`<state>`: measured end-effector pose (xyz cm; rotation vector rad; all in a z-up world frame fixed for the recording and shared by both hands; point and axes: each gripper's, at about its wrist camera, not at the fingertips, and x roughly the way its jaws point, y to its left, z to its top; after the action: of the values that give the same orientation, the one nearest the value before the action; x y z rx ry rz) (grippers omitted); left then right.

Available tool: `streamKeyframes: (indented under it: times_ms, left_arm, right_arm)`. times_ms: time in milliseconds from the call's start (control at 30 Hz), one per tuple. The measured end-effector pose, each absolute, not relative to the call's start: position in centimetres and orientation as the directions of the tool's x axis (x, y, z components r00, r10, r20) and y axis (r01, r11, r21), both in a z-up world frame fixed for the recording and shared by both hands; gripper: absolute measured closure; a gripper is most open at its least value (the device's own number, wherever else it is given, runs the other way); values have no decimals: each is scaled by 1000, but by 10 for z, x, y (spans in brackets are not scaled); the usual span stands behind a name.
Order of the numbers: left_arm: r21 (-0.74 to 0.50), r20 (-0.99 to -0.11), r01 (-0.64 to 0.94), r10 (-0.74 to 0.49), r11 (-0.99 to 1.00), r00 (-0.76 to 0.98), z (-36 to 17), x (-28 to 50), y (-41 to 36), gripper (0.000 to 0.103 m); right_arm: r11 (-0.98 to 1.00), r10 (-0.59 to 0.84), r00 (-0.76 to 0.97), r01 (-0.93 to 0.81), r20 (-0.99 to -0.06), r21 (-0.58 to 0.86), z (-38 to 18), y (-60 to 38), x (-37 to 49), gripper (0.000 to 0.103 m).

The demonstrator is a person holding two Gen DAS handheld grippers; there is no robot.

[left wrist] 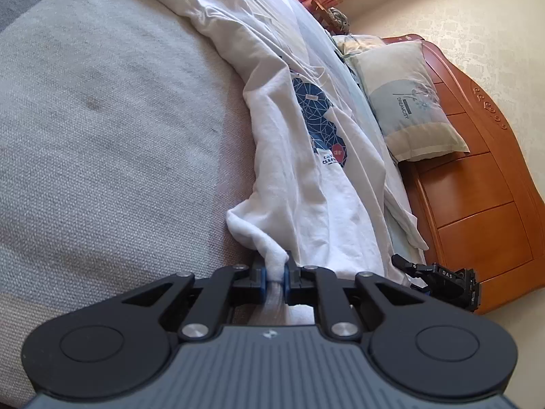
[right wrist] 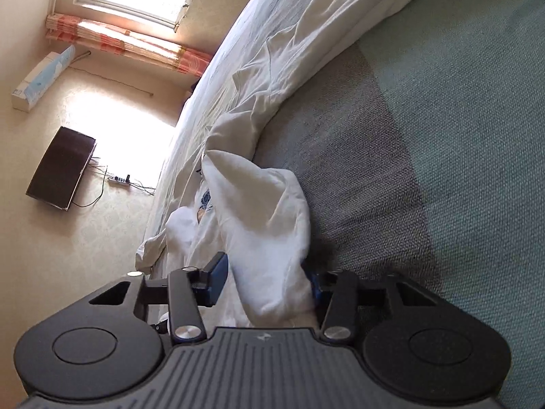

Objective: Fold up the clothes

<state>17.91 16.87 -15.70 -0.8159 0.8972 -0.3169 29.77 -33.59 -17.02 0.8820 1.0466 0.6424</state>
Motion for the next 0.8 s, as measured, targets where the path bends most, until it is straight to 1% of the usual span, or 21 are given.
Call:
streamKeyframes:
  times_ms: [33,100,167,233,267,367,467,533,633,700,800]
  left_arm:
    - [-746,-563,-82,-560,661,608,-158,178,169,90]
    - [-741,-573,-94,-553,665,605,-156,179,168,90]
    - [-722,-595,-105,-537,684,598,-151,181,166,92]
    - [-657,-637,-102,-478,747,605,-135,181,161,96]
    - [-642,-637,-89,-465,761,615,-126,178,161,96]
    - [-665,-564,-18,-486,747,667,-93,162,171,96]
    - [-640,-532,17,-459,768,711,-58,141,182,96]
    - [-614,-534,20,-433,789,726,-44,127,189,96]
    - [-573,-583,-14,-395,820,710,-45,114,198,96]
    - [-557,-637,-59,-380,829,671,-59,111,203,96]
    - [-553,-682,-106,-376,826,627,-78,108,206,96]
  right_arm:
    - [505,804,381,-33,-456,863,-173,-338,293,77]
    - [495,806,384,-23,-450,868,-178,-342,282,89]
    - [510,796,404,-47,-451,859,-176,-341,273,90]
    - [535,775,425,-49,-468,843,-170,-335,269,89]
    - [543,771,431,-58,-470,838,-166,-331,268,89]
    - [549,768,447,-87,-460,831,-152,-322,262,89]
    - [532,781,461,-134,-422,836,-129,-321,250,89]
    - [526,791,457,-168,-407,834,-114,-321,241,89]
    - [524,801,440,-188,-406,831,-103,-319,225,89]
    - [536,801,418,-180,-429,825,-105,-316,214,89]
    - [565,793,372,-155,-482,810,-118,-310,202,89]
